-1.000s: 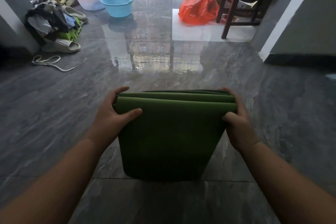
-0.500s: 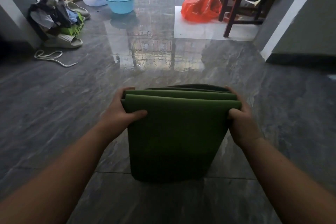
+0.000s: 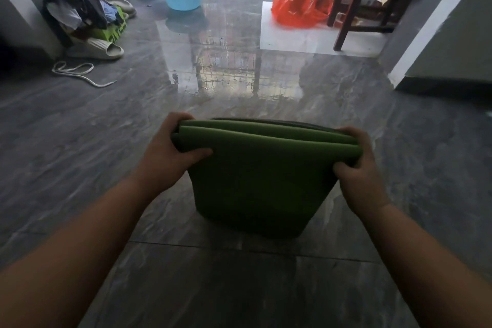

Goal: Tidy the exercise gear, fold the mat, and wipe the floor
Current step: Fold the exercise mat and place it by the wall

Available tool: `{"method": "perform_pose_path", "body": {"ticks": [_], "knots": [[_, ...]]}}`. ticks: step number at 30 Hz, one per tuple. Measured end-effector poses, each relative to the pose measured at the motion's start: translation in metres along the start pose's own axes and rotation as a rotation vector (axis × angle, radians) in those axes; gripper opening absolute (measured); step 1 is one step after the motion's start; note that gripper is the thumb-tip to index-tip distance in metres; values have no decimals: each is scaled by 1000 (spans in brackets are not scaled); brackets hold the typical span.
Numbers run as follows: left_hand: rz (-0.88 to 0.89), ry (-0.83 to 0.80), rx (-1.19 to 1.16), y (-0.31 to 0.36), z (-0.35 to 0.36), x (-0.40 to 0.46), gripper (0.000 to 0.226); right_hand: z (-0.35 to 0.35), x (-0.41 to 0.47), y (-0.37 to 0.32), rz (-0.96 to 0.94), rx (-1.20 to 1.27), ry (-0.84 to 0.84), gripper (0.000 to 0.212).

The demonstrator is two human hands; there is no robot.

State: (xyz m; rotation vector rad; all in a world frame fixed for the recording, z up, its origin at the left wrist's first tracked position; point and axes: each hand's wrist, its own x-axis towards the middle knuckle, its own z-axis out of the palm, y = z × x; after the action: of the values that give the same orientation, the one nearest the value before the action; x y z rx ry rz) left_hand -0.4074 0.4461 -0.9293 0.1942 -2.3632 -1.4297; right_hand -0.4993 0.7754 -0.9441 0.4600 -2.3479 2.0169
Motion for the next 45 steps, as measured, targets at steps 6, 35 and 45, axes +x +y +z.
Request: {"method": "perform_pose_path", "body": {"ticks": [6, 35, 45], "knots": [[437, -34, 173, -13, -5, -8, 46, -18, 1, 9, -308, -161, -46, 66], [395, -852, 658, -119, 70, -213, 51, -52, -213, 148, -335, -921, -711, 28], [30, -752, 1024, -103, 162, -154, 71, 47, -164, 155, 43, -1281, -681, 75]]}}
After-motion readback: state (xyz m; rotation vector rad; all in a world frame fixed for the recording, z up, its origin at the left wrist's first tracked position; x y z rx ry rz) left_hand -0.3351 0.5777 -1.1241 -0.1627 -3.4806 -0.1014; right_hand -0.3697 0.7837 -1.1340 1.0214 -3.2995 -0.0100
